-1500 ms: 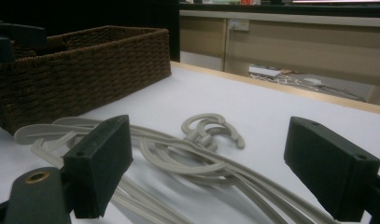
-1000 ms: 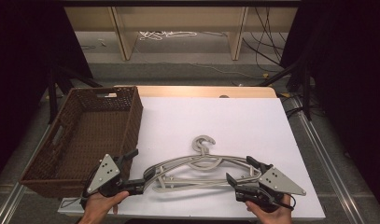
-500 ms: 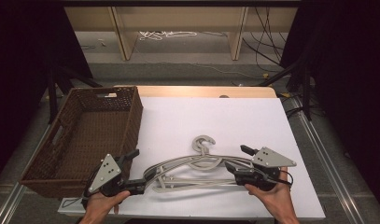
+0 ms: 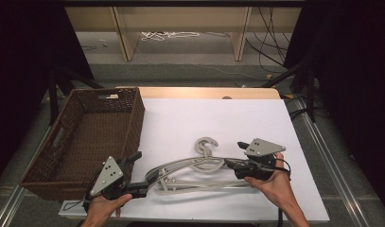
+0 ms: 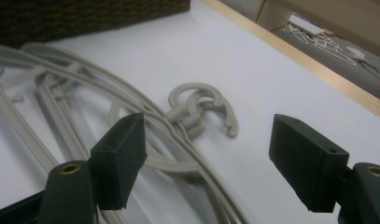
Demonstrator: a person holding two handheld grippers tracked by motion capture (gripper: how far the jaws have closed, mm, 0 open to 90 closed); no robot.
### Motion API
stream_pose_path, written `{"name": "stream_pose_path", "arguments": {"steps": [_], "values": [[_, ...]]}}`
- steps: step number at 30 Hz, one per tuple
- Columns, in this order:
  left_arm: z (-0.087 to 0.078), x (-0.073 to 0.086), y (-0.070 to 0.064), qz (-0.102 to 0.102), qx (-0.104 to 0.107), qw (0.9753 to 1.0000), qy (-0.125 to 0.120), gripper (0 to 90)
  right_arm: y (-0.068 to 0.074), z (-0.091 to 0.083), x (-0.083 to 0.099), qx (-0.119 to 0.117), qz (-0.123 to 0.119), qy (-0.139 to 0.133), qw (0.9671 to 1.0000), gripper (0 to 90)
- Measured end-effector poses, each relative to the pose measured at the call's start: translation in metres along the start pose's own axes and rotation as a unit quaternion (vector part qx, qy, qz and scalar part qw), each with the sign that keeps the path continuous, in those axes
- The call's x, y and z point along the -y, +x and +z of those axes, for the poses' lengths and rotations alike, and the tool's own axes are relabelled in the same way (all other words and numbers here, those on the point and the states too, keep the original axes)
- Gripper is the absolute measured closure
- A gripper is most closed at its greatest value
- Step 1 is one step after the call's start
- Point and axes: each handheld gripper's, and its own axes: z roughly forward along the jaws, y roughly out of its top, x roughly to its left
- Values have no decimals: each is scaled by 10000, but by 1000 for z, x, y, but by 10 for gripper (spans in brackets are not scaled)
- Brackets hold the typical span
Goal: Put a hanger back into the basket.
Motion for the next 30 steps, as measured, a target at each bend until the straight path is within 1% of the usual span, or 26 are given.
{"name": "stream_pose_path", "arguments": {"steps": [1, 3, 4, 5, 8, 9, 10, 11, 12, 13, 14, 15, 16, 17, 18, 19, 20, 21, 22, 23, 24, 25, 27, 28, 29, 30], "values": [[1, 0, -1, -46, 7, 10000, 7, 160, -4, 4, -1, 29, -180, 121, 9998, 305], [1, 0, -1, -54, 18, 10000, -15, 160, -7, 6, -1, 3, -257, 249, 9994, 317], [1, 0, -1, -54, 18, 10000, -15, 160, -7, 6, -1, 3, -257, 249, 9994, 317], [0, 1, -1, -8, 18, 10000, 17, 160, -11, 8, -1, -28, -348, 445, 9984, 343], [1, 0, -1, -25, 13, 10000, 7, 160, -13, 11, -2, -52, -362, 529, 9979, 352], [1, 0, -1, -2, 16, 10000, 7, 160, -16, 14, -2, -90, -376, 633, 9972, 367], [1, 0, -1, -2, 16, 10000, 7, 160, -16, 14, -2, -90, -376, 633, 9972, 367], [1, 1, -1, 0, 16, 10000, 32, 160, -19, 17, -1, -116, -435, 797, 9958, 374], [1, 1, -1, 0, 16, 10000, 32, 160, -19, 17, -1, -116, -435, 797, 9958, 374], [1, 1, -1, 0, 17, 10000, 29, 160, -20, 19, -1, -147, -442, 897, 9949, 379], [1, 1, -1, 5, 22, 10000, 32, 160, -22, 24, 1, -166, -474, 1064, 9931, 392], [1, 1, -1, 12, 32, 10000, 35, 160, -22, 26, 2, -156, -514, 1153, 9919, 399], [1, 1, -1, 12, 32, 10000, 35, 159, -22, 26, 2, -156, -514, 1153, 9919, 399], [1, 0, -1, -4, 34, 10000, 21, 159, -22, 32, 3, -218, -592, 1279, 9898, 412], [1, 0, -1, -3, 36, 10000, 19, 160, -21, 35, 4, -201, -591, 1295, 9896, 416], [1, 1, -1, 4, 37, 10000, 23, 160, -20, 39, 5, -216, -636, 1395, 9879, 423], [1, 1, -1, 4, 37, 10000, 23, 160, -20, 39, 5, -216, -636, 1395, 9879, 423], [1, 0, -1, -8, 33, 10000, 18, 159, -20, 44, 5, -245, -735, 1552, 9848, 436], [1, 0, -1, -8, 33, 10000, 18, 159, -20, 44, 5, -245, -735, 1552, 9848, 436], [1, 0, -1, -17, 25, 10000, 11, 159, -20, 50, 7, -260, -733, 1690, 9825, 446], [1, 0, -1, -17, 25, 10000, 11, 160, -20, 50, 7, -260, -733, 1690, 9825, 446], [0, 1, -1, -5, 10, 10000, 27, 159, -21, 53, 7, -273, -773, 1795, 9803, 470], [0, 0, -1, -20, 3, 10000, 21, 160, -22, 54, 8, -281, -766, 1786, 9805, 483], [1, 0, 0, -10, 1, 10000, 26, 159, -22, 56, 8, -273, -822, 1810, 9797, 498], [1, 0, 0, -10, 1, 10000, 26, 159, -22, 56, 8, -273, -822, 1810, 9797, 498], [1, 1, 0, 10, 6, 10000, 48, 159, -22, 58, 9, -298, -875, 1883, 9778, 518]]}}
